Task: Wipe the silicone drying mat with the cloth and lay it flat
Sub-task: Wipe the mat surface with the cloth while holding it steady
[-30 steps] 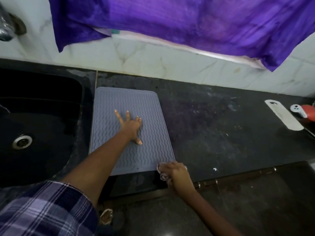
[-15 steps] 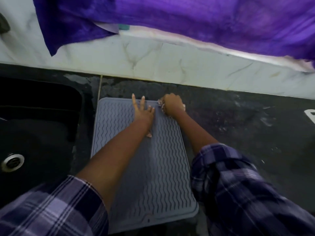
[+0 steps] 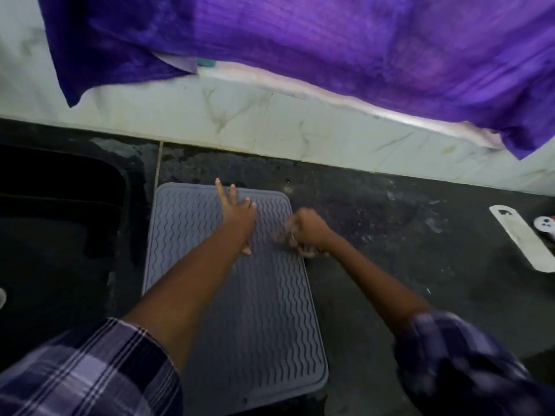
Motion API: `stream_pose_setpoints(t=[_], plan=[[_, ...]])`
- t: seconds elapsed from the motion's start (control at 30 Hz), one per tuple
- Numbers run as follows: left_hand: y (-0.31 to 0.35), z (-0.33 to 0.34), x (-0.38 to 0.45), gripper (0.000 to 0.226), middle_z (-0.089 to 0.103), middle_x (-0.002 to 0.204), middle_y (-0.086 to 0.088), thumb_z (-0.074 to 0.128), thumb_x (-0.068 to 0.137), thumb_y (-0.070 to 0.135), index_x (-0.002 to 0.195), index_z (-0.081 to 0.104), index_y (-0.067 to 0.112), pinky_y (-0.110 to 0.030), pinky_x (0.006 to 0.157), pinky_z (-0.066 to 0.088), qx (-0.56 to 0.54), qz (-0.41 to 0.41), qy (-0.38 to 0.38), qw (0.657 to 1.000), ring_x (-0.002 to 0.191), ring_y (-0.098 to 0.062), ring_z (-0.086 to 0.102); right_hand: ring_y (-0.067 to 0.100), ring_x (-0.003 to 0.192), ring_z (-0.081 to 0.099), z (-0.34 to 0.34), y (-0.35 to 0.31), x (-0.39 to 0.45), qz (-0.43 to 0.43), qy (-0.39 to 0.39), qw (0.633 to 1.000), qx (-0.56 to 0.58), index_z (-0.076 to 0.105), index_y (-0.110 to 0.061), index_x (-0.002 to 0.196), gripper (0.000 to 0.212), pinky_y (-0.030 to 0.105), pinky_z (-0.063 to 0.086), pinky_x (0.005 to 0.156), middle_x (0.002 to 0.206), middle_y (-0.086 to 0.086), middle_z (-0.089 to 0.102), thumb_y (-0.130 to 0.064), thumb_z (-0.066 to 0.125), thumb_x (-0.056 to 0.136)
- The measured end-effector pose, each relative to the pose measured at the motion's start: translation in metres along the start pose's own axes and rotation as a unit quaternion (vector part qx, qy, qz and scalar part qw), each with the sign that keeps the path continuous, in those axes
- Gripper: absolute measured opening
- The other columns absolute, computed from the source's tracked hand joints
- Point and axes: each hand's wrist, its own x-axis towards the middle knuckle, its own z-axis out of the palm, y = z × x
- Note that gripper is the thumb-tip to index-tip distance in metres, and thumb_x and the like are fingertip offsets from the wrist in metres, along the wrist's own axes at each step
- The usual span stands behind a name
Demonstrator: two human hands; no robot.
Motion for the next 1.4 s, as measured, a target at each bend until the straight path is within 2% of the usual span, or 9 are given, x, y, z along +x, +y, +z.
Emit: stream_pose_setpoints(t=[0.17, 0.27, 0.47, 0.57, 0.67, 0.77, 1.0, 1.3, 1.4], plan=[[0.007, 0.004, 0.008, 0.139, -0.01, 0.164, -0.001, 0.069, 0.053, 0.08, 0.154, -0.008, 0.026, -0.082, 0.097, -0.012, 0.035, -0.021, -0.007, 0.999, 0.147, -0.043, -0.019, 0.035, 0.113, 0.058, 0.003, -0.01, 0.081, 0.004, 0.133, 0.983, -0.13, 0.063, -0.01, 0.12, 0.03, 0.041, 0.045, 0.096, 0.123, 0.018, 0.064, -0.01, 0.049, 0.094], [0.002, 0.003, 0.006, 0.142, -0.011, 0.164, -0.002, 0.072, 0.051, 0.079, 0.155, -0.008, 0.025, -0.081, 0.099, -0.01, 0.003, -0.007, -0.006, 1.0, 0.147, -0.043, -0.019, 0.035, 0.107, 0.059, 0.037, 0.003, 0.045, 0.043, 0.168, 0.98, -0.094, 0.064, -0.007, 0.113, 0.027, 0.043, 0.049, 0.089, 0.115, 0.019, 0.065, -0.017, 0.047, 0.096], [-0.011, -0.004, -0.014, 0.131, -0.011, 0.164, -0.003, 0.069, 0.063, 0.073, 0.156, -0.007, 0.02, -0.078, 0.107, -0.004, -0.036, 0.031, 0.008, 0.999, 0.148, -0.042, -0.015, 0.028, 0.08, 0.069, 0.0, 0.023, -0.008, 0.06, -0.017, 0.998, 0.001, 0.075, -0.003, 0.087, 0.019, 0.038, 0.056, 0.077, 0.091, 0.017, 0.075, -0.021, 0.069, 0.085], [-0.012, 0.003, -0.003, 0.13, -0.011, 0.164, -0.003, 0.071, 0.063, 0.071, 0.156, -0.006, 0.021, -0.079, 0.105, -0.003, -0.05, 0.044, 0.013, 0.998, 0.147, -0.043, -0.016, 0.032, 0.076, 0.066, -0.02, 0.011, 0.039, 0.045, 0.1, 0.993, 0.038, 0.073, -0.003, 0.071, 0.021, 0.042, 0.052, 0.07, 0.082, 0.025, 0.07, -0.002, 0.058, 0.086], [-0.005, 0.004, 0.003, 0.135, -0.011, 0.164, -0.001, 0.07, 0.059, 0.075, 0.155, -0.008, 0.023, -0.08, 0.104, -0.005, -0.019, 0.013, -0.004, 1.0, 0.148, -0.043, -0.016, 0.037, 0.1, 0.064, 0.013, -0.006, 0.066, 0.027, 0.125, 0.992, -0.019, 0.07, -0.004, 0.102, 0.02, 0.042, 0.05, 0.084, 0.108, 0.024, 0.069, -0.006, 0.056, 0.088], [-0.003, 0.001, 0.001, 0.137, -0.011, 0.164, 0.0, 0.072, 0.057, 0.075, 0.155, -0.008, 0.023, -0.08, 0.104, -0.006, -0.021, 0.005, -0.012, 1.0, 0.148, -0.043, -0.015, 0.037, 0.096, 0.064, 0.049, 0.0, 0.03, 0.071, 0.189, 0.979, -0.024, 0.069, -0.008, 0.099, 0.02, 0.04, 0.05, 0.084, 0.104, 0.02, 0.068, -0.019, 0.053, 0.092], [-0.004, -0.005, -0.014, 0.129, -0.01, 0.164, -0.003, 0.073, 0.063, 0.068, 0.156, -0.005, 0.022, -0.077, 0.107, -0.005, -0.036, 0.009, 0.004, 0.999, 0.148, -0.042, -0.015, 0.031, 0.092, 0.068, 0.031, 0.021, -0.062, 0.052, -0.05, 0.997, -0.027, 0.071, 0.004, 0.094, 0.022, 0.038, 0.053, 0.08, 0.096, 0.022, 0.072, -0.015, 0.062, 0.088], [0.009, 0.015, -0.018, 0.131, -0.005, 0.164, -0.008, 0.07, 0.066, 0.069, 0.154, -0.014, 0.019, -0.077, 0.106, -0.009, -0.059, -0.07, 0.074, 0.993, 0.148, -0.043, -0.013, 0.03, 0.104, 0.063, 0.066, -0.036, -0.018, 0.008, 0.119, 0.991, -0.056, 0.072, -0.019, 0.104, 0.022, 0.035, 0.047, 0.088, 0.11, 0.009, 0.071, -0.016, 0.057, 0.088], [0.004, 0.016, -0.035, 0.133, -0.01, 0.164, -0.009, 0.071, 0.066, 0.068, 0.153, -0.015, 0.018, -0.078, 0.106, -0.008, -0.074, -0.043, 0.044, 0.995, 0.147, -0.044, -0.016, 0.027, 0.109, 0.062, 0.078, -0.023, -0.075, -0.016, 0.016, 0.999, -0.035, 0.07, -0.014, 0.114, 0.029, 0.031, 0.046, 0.094, 0.119, 0.011, 0.068, -0.015, 0.054, 0.09]])
